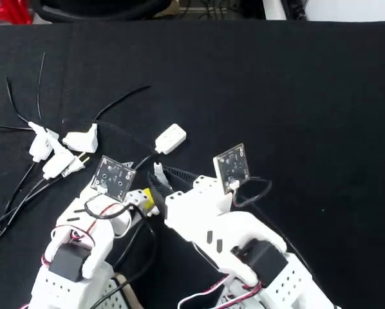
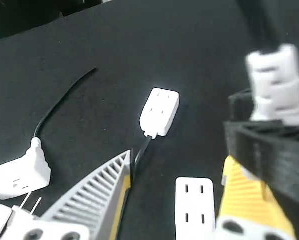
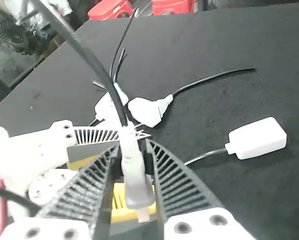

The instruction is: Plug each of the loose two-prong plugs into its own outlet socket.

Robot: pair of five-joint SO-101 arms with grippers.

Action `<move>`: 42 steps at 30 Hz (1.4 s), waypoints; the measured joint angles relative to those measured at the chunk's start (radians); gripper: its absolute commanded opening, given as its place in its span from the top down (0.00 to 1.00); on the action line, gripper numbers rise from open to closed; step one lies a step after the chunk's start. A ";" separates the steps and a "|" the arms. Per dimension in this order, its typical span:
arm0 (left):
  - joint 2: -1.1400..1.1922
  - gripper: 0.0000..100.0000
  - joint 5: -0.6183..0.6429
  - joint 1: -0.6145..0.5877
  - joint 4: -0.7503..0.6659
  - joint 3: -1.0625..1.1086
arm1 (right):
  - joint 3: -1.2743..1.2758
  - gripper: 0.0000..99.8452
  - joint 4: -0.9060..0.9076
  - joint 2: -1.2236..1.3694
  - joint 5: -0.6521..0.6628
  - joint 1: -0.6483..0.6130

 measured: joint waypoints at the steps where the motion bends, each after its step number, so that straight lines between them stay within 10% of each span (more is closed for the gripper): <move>1: 0.000 0.71 0.002 -0.005 -0.009 0.006 | -0.006 0.99 0.000 0.005 0.000 -0.002; 42: 0.000 0.71 -0.009 -0.183 -0.035 0.051 | -0.190 0.99 0.077 0.368 0.126 0.000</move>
